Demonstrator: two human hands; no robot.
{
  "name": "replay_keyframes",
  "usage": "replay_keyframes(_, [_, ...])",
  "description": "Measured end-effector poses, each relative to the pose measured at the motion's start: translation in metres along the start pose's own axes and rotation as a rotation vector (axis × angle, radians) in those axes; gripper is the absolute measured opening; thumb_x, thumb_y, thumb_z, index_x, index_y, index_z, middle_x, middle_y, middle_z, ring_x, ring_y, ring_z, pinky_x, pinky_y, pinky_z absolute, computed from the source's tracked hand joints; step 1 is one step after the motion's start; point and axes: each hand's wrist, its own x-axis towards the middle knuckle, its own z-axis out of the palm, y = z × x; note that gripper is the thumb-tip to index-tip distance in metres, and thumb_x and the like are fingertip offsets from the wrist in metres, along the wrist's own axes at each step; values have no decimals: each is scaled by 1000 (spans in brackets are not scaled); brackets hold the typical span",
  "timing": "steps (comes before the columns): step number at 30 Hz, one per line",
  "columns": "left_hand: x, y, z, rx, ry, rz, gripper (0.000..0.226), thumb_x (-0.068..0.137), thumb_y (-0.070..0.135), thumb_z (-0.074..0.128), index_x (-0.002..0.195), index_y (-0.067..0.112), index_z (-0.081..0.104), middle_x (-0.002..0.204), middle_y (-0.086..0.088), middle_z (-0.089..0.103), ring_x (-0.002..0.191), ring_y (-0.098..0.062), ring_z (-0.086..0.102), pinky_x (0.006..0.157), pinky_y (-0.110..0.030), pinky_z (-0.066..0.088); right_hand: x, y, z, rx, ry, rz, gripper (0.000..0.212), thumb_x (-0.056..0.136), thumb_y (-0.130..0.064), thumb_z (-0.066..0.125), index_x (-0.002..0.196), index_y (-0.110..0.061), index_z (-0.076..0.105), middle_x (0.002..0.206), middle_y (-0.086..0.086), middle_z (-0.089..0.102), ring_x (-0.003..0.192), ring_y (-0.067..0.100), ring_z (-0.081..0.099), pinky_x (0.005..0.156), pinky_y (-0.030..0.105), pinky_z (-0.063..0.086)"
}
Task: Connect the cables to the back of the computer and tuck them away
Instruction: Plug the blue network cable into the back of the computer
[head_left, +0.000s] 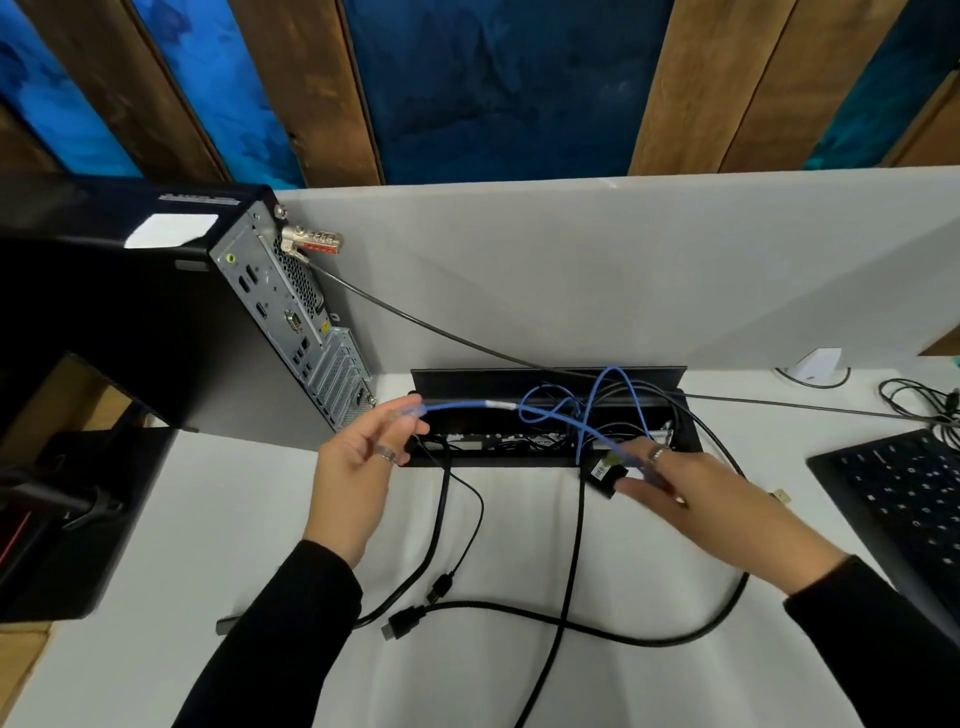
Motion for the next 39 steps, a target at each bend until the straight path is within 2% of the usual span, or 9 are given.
replay_keyframes(4, [-10, 5, 6, 88, -97, 35, 24, 90, 10, 55, 94, 30, 66, 71, 19, 70, 65, 8, 55, 66, -3, 43, 25, -40, 13, 368, -61, 26, 17, 91, -39, 48, 102, -48, 40, 68, -2, 56, 54, 8, 54, 58, 18, 46])
replay_keyframes(8, [-21, 11, 8, 186, -105, 108, 24, 86, 12, 59, 93, 34, 67, 77, 7, 66, 64, 4, 51, 68, -5, 42, 44, -71, 23, 440, -39, -63, 17, 95, -34, 43, 104, -27, 55, 57, -9, 43, 47, 4, 41, 52, 13, 37])
replay_keyframes(12, [-21, 16, 6, 39, -23, 65, 15, 83, 5, 62, 95, 13, 67, 69, 12, 69, 62, 6, 56, 65, -6, 46, 49, -85, 36, 473, 138, -119, 21, 96, -25, 43, 97, -14, 61, 49, -16, 48, 50, -2, 48, 52, 8, 35])
replay_keyframes(15, [-15, 13, 2, -72, 7, 3, 17, 80, 19, 66, 95, 12, 67, 77, 8, 72, 68, -2, 59, 68, -14, 51, 54, -88, 50, 423, 282, -134, 27, 95, -33, 43, 101, -16, 63, 52, -19, 46, 56, -2, 51, 57, 8, 38])
replay_keyframes(18, [-11, 12, 1, -71, -2, 9, 16, 79, 19, 63, 93, 14, 67, 77, 11, 72, 69, -1, 60, 67, -13, 52, 57, -85, 61, 344, 383, -152, 36, 93, -40, 39, 109, -19, 63, 84, -8, 69, 74, 4, 63, 72, 18, 47])
replay_keyframes(23, [1, 7, -8, 61, 6, 104, 19, 76, 12, 70, 83, 29, 73, 69, -7, 67, 65, -4, 55, 68, -11, 47, 68, -88, 63, 323, 243, -199, 45, 91, -46, 26, 110, -22, 58, 92, -3, 67, 78, 13, 63, 71, 26, 52])
replay_keyframes(30, [14, -5, -17, 329, 57, 277, 23, 73, 29, 71, 86, 48, 70, 78, -9, 67, 68, -2, 54, 74, -14, 45, 92, -93, 72, -6, 451, -360, 29, 95, -31, 41, 93, -14, 64, 60, 1, 61, 47, 19, 53, 41, 30, 47])
replay_keyframes(35, [23, -11, -22, 391, 83, 340, 21, 76, 26, 70, 93, 37, 67, 78, -3, 68, 71, -19, 57, 74, -20, 48, 103, -91, 80, -130, 527, -434, 15, 89, -20, 55, 94, -11, 66, 53, 1, 56, 43, 19, 49, 39, 25, 43])
replay_keyframes(39, [28, -11, -25, 417, 73, 389, 22, 76, 27, 69, 92, 40, 65, 88, 14, 69, 72, -11, 57, 74, -11, 45, 107, -93, 81, -156, 552, -445, 13, 88, -21, 56, 89, -11, 65, 51, 0, 54, 41, 17, 46, 39, 23, 38])
